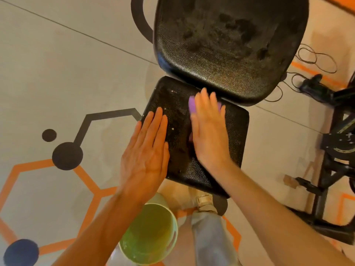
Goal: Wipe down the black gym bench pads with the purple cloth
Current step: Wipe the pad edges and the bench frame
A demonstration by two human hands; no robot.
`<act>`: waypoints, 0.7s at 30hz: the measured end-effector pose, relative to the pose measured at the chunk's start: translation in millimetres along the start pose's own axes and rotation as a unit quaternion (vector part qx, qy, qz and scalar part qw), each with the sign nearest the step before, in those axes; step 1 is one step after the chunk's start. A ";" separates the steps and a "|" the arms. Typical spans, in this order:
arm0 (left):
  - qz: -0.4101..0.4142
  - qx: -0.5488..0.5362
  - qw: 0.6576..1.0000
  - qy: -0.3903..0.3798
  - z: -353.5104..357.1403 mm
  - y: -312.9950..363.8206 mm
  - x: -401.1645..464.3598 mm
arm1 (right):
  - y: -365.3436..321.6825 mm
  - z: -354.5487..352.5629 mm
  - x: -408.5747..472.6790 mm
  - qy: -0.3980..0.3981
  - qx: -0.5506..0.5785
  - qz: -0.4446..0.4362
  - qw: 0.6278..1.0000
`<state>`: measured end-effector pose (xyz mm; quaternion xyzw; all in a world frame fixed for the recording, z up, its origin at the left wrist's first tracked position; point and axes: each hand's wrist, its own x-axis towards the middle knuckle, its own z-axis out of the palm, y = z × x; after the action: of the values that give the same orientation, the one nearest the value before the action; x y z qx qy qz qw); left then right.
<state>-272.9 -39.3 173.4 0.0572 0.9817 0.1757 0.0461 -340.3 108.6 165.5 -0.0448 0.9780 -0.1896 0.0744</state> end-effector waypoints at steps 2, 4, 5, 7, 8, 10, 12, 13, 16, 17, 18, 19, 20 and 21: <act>-0.001 -0.002 1.000 0.004 0.7 0.9 0.1 | -4.1 2.3 10.8 0.031 0.005 0.038 0.999; 0.002 -0.010 1.000 0.012 0.6 0.8 -0.2 | -8.3 10.1 -35.1 0.003 -0.004 -0.037 0.999; 0.005 -0.015 1.000 0.016 0.5 0.5 -0.4 | -10.0 11.1 -68.0 -0.024 -0.012 -0.087 0.996; 0.008 -0.019 1.000 0.022 0.2 0.8 -0.4 | -4.2 8.0 -103.4 -0.076 -0.005 -0.146 0.986; 0.009 -0.018 1.000 0.022 0.1 1.2 -0.1 | 2.6 7.1 -93.4 -0.082 0.008 -0.161 0.983; 0.005 -0.012 1.000 0.022 0.6 1.6 0.2 | 1.1 5.1 -36.6 -0.059 0.001 -0.128 0.990; -0.001 -0.003 1.000 0.022 1.7 1.1 0.6 | -9.9 3.1 19.1 -0.007 0.002 -0.041 0.999; -0.001 -0.002 1.000 0.020 2.0 1.0 0.5 | -15.0 2.5 28.7 0.009 0.012 -0.010 1.000; 0.007 -0.033 0.999 0.021 0.4 -1.5 -1.5 | -21.8 10.8 -23.6 -0.027 -0.002 -0.077 0.997; 0.003 -0.043 0.999 0.022 -0.7 -2.7 -4.6 | -22.2 10.8 -53.8 -0.050 -0.013 -0.129 0.990; -0.010 -0.050 0.998 0.026 -1.8 -3.8 -9.3 | -20.4 9.2 -75.1 -0.074 -0.017 -0.160 0.984; -0.032 -0.058 0.997 0.032 -2.9 -4.7 -14.9 | -15.3 9.6 -79.3 -0.087 -0.021 -0.176 0.980; -0.055 -0.069 0.995 0.039 -3.2 -5.6 -20.5 | -11.3 9.4 -65.6 -0.088 -0.017 -0.178 0.980; -0.075 -0.082 0.993 0.044 -2.5 -5.8 -25.4 | -12.8 8.8 -41.7 -0.078 -0.019 -0.164 0.983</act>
<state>-248.6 -48.9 175.5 -0.0287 0.9665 0.2542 0.0200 -297.0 98.4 167.6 -0.2202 0.9521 -0.1768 0.1171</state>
